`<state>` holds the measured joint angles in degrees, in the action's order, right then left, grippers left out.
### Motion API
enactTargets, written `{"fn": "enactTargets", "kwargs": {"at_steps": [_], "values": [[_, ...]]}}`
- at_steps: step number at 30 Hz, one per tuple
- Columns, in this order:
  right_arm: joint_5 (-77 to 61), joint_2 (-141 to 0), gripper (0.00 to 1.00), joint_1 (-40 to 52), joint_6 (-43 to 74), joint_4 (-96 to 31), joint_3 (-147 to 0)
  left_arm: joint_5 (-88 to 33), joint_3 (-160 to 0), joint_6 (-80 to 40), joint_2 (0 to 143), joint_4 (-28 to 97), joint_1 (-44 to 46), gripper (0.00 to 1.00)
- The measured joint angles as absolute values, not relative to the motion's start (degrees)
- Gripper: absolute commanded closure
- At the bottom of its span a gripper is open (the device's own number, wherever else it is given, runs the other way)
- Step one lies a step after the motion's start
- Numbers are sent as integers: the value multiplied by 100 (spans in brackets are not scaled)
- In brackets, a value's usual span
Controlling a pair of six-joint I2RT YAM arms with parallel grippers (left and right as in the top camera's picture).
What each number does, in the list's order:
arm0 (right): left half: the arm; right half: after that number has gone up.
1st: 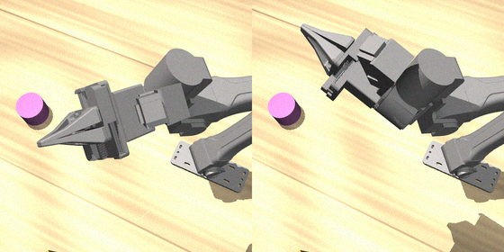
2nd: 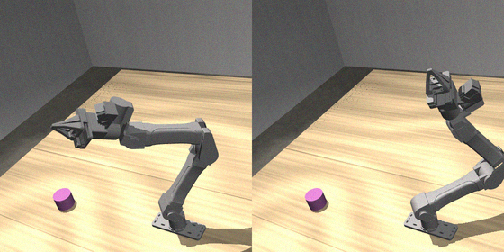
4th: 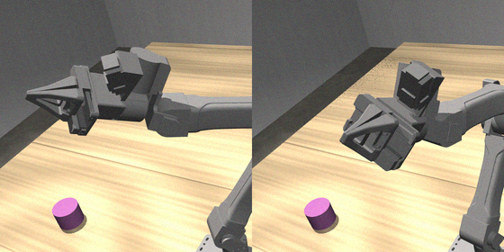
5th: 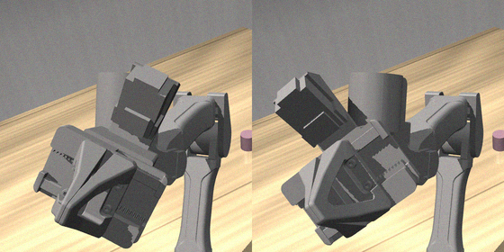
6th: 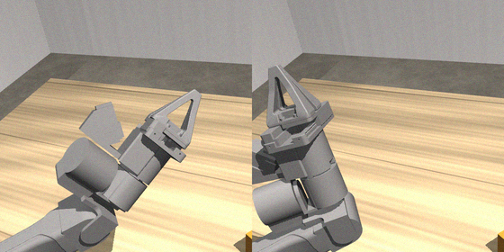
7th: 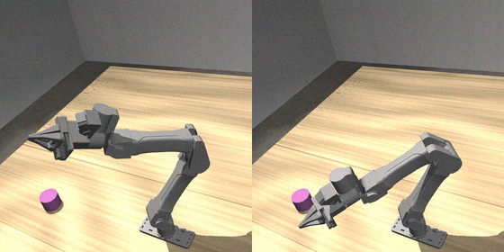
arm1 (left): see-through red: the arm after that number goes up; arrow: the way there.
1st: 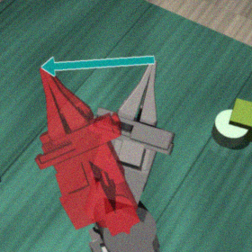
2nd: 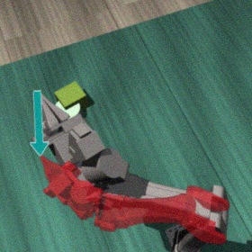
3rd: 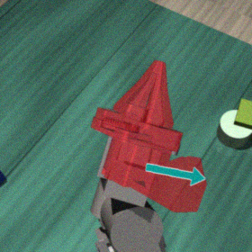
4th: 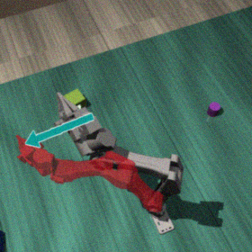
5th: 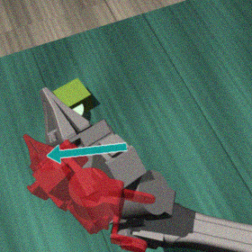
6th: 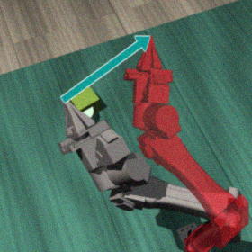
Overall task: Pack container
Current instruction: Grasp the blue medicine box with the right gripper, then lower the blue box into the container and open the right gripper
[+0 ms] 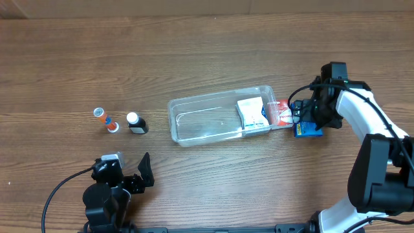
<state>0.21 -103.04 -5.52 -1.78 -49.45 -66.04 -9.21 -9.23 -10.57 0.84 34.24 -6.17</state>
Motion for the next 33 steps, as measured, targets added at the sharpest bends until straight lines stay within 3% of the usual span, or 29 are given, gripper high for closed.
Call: {"fn": "enactTargets", "kwargs": {"at_steps": [3, 11, 18, 27, 33], "values": [[25, -10309, 9, -554, -263, -4657, -6410, -921, -923, -1057, 84, 3424, -617, 0], [217, -10606, 34, -554, 172, -5052, -6571, -921, -923, -1057, 84, 3426, -617, 0], [314, -10475, 34, -377, 344, -6692, -8582, -921, -923, -1057, 84, 3426, -617, 0], [16, -10165, 32, 2733, 1192, -6794, -9299, -921, -923, -1057, 84, 3426, -617, 0], [-224, -10822, 28, 3387, 1697, -6707, -9288, -921, -923, -1057, 84, 3424, -617, 0]]}}
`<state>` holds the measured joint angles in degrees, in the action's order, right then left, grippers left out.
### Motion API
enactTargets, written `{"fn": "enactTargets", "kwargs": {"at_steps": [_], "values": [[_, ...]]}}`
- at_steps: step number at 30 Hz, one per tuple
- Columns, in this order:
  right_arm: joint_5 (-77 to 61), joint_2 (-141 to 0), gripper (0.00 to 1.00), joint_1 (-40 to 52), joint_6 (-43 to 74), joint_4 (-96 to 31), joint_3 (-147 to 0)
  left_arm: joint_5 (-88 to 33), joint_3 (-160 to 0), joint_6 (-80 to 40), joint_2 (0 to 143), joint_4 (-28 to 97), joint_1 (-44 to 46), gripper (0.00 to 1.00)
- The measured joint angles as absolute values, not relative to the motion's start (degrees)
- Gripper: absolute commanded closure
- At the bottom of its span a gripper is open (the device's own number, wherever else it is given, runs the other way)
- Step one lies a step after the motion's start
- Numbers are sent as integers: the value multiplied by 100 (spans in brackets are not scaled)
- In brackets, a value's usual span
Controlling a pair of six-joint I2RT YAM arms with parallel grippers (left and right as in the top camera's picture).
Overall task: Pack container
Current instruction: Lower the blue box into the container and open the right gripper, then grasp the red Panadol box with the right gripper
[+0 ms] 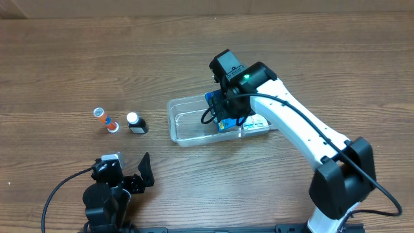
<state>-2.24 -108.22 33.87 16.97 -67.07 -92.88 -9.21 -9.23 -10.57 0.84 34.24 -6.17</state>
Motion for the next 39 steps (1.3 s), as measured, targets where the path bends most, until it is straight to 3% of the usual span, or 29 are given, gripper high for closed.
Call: {"fn": "enactTargets", "kwargs": {"at_steps": [2, 7, 14, 19, 28, 34, 39], "values": [[-279, -10906, 28, 3385, 1916, -6718, -9288, -921, -923, -1059, 84, 3426, -617, 0], [-320, -10965, 12, 3385, 2355, -6676, -9288, -921, -923, -1059, 86, 3424, -617, 0], [110, -10993, 13, 3365, 2484, -6543, -9288, -921, -923, -1057, 84, 3424, -617, 0], [486, -10932, 3, 3068, 2499, -6560, -9395, -921, -923, -1059, 86, 3424, -617, 0], [419, -10300, 5, 239, 1981, -6917, -9496, -921, -923, -1057, 84, 3426, -617, 0], [126, -11203, 7, 174, 1601, -6936, -9133, -921, -923, -1057, 84, 3426, -617, 0], [-115, -11246, 7, 766, 1466, -6973, -9030, -921, -923, -1057, 86, 3424, -617, 0]]}}
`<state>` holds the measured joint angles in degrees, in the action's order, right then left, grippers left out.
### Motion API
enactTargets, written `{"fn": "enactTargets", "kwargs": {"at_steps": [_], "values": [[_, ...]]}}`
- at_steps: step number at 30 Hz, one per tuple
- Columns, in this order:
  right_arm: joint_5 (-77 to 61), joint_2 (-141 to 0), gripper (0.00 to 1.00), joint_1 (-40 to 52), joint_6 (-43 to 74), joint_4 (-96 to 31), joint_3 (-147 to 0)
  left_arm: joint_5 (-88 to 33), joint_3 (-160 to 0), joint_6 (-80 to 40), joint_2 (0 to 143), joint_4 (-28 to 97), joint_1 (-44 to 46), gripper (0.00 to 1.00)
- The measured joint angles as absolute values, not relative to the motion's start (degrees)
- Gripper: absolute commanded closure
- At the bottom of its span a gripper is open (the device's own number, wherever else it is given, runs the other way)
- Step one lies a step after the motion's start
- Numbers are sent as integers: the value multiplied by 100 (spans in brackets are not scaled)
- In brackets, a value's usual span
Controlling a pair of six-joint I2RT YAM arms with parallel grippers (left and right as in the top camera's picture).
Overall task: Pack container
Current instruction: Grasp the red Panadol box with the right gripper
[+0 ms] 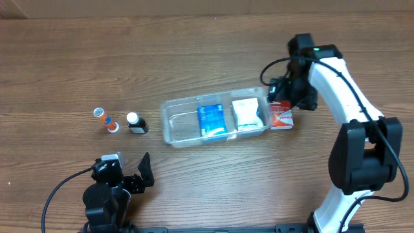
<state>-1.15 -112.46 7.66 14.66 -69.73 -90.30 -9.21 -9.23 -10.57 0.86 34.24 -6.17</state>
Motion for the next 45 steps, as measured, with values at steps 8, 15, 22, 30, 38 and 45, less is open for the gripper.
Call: {"fn": "enactTargets", "kwargs": {"at_steps": [8, 15, 22, 30, 38, 45], "values": [[377, -11246, 0, 1190, 1295, -6954, -9026, -921, -923, -1059, 84, 3424, -617, 0], [390, -11668, 3, 727, 589, -6626, -9019, -921, -923, -1057, 84, 3426, -617, 0], [82, -12136, 9, 760, 530, -6670, -9006, -921, -923, -1057, 84, 3426, -617, 0], [-14, -12136, 17, 760, 805, -6858, -9004, -921, -923, -1057, 84, 3424, -617, 0], [51, -12136, 26, 757, 1022, -6458, -8729, -921, -923, -1057, 84, 3426, -617, 0], [388, -12095, 31, 770, 1057, -7505, -9168, -921, -923, -1057, 84, 3424, -617, 0]]}}
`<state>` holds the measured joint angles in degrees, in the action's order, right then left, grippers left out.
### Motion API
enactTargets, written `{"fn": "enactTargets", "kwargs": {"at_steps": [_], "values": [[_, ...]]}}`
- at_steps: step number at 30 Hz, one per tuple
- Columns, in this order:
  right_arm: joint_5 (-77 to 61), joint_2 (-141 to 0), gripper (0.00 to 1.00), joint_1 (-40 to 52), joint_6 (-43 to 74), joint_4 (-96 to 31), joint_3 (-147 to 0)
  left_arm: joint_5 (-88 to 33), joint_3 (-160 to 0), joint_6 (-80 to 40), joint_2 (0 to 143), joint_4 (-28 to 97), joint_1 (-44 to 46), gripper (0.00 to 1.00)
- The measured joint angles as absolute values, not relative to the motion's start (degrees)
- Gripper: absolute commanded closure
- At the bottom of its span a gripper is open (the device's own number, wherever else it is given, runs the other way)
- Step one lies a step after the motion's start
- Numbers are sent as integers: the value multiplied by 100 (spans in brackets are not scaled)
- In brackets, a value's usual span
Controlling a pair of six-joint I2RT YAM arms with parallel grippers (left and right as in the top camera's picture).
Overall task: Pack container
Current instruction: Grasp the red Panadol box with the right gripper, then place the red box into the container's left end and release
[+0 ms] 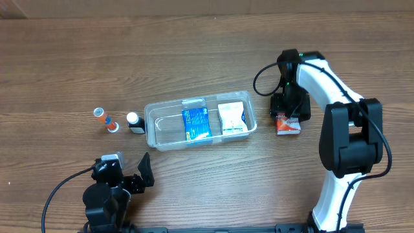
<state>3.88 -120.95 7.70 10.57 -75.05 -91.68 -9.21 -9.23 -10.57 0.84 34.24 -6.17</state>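
A clear plastic container (169, 134) lies mid-table. A blue packet (196, 124) and a white packet (233, 118) lie side by side inside it. Right of the container a red-and-white packet (288, 125) rests on the wood. My right gripper (286, 115) points down onto its far edge and looks shut on it, though the wrist hides most of the fingers. My left gripper (132, 176) sits open at the near left edge, holding nothing.
A small black bottle with a white cap (134, 122) stands touching the container's left end. An orange-and-white tube (105, 120) lies just left of it. Wooden tabletop (207, 52) extends behind the container.
The container with both packets now sits further left, against the black bottle. The red-and-white packet is slightly right and nearer, turned. My right gripper has come down onto it.
My right gripper held the blue packet right of the container, which had only the white packet inside. Then it was over the container with the blue packet. Then the blue packet lay inside and the gripper was by the red-and-white packet. Now it is on that packet.
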Motion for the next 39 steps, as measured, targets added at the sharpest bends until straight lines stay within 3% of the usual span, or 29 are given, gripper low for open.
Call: {"fn": "enactTargets", "kwargs": {"at_steps": [4, 8, 12, 19, 29, 39], "values": [[388, -11421, 31, 1000, 1149, -7767, -10057, -921, -923, -1057, 84, 3426, -617, 0], [259, -10632, 30, 1975, 1236, -7494, -10595, -921, -923, -1059, 84, 3424, -617, 0], [67, -10825, 30, 3218, 1468, -6993, -10604, -921, -923, -1057, 84, 3426, -617, 0], [-158, -10945, 30, 4145, 1619, -6663, -10600, -921, -923, -1057, 84, 3424, -617, 0], [-624, -11856, 30, 4622, 1625, -6038, -10600, -921, -923, -1057, 84, 3424, -617, 0], [-731, -11966, 19, 4877, 1623, -5957, -10600, -921, -923, -1057, 84, 3424, -617, 0]]}}
